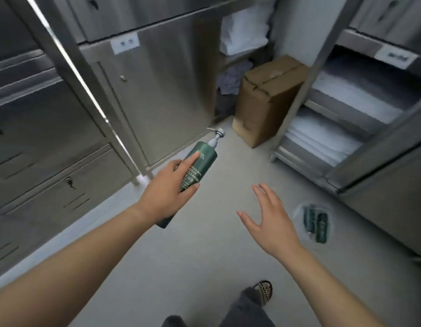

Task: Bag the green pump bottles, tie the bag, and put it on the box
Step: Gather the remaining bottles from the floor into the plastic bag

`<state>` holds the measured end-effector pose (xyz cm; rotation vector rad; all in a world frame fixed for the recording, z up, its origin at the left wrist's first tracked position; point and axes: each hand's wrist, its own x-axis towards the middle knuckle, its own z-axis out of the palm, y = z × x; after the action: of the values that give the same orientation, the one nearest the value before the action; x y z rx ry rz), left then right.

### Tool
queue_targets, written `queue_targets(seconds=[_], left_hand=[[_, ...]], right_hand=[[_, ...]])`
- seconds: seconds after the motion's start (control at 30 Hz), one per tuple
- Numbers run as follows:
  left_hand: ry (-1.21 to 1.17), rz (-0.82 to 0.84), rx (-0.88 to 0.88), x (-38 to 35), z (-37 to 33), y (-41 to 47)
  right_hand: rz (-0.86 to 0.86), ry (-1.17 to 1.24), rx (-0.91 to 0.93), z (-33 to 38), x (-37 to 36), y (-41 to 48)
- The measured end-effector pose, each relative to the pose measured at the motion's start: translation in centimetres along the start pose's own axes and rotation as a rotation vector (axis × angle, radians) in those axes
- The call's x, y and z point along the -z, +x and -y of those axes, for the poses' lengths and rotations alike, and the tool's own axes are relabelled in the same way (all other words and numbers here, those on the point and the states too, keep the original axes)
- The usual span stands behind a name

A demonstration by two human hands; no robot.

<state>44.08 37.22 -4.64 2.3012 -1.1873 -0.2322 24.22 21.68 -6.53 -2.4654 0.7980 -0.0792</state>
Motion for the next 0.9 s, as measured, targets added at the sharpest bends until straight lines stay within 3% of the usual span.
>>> queue_targets(seconds=[0.27, 0.47, 0.7, 0.9], left_hand=[[-0.012, 0.226, -0.345, -13.0, -18.7, 14.1], [-0.063, 0.339, -0.448, -21.5, -28.1, 20.0], [-0.030, 0.468, -0.560, -27.8, -32.9, 26.6], [-0.027, 0.549, -0.690, -31.2, -38.2, 33.4]], right_hand=[[-0.205, 0.024, -0.360, -18.5, 12.3, -1.8], [-0.304, 0.047, -0.578, -29.2, 18.3, -3.3], [-0.340, 0.109, -0.736, -35.7, 20.6, -1.7], [-0.471, 0.127, -0.819, -38.0, 23.7, 0.5]])
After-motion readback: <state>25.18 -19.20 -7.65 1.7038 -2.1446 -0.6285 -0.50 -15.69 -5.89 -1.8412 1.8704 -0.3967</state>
